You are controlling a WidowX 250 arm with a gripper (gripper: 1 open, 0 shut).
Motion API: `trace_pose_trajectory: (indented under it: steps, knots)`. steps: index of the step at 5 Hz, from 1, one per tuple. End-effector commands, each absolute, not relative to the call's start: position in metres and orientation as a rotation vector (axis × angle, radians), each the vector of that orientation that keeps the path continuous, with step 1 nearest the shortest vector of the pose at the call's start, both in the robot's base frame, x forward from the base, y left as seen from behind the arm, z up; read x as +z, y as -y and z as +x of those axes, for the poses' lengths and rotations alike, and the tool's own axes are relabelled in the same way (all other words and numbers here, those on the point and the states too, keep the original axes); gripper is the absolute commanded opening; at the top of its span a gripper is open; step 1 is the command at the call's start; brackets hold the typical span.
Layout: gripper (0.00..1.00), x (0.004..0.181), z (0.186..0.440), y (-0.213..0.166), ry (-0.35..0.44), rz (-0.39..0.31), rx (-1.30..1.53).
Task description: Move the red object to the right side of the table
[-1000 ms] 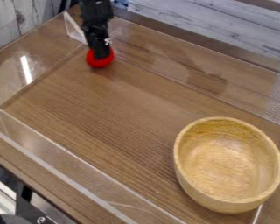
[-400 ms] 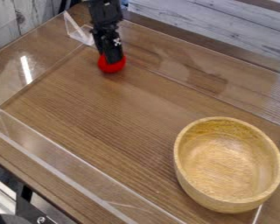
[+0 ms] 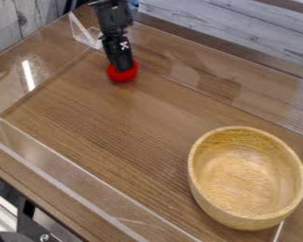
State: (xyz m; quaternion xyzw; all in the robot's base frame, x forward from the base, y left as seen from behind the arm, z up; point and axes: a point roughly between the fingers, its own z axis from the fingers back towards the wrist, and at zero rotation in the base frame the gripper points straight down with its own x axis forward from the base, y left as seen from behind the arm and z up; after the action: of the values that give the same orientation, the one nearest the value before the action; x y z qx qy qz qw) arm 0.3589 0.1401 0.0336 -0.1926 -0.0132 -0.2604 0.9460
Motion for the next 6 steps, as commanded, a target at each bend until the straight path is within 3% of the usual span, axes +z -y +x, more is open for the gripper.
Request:
trace_pose_trajectory:
  steps: [1,4,5,6]
  knots:
    - [1.0,0.039,0.355,-0.14,0.055,-0.388,-0.528]
    - [1.0,0.042,0.341,-0.132,0.07,-0.423,-0.444]
    - [1.0,0.052,0.344,-0.13,0.069,-0.436,-0.434]
    - [0.0,0.061,0.347,-0.128,0.067,-0.447,-0.425]
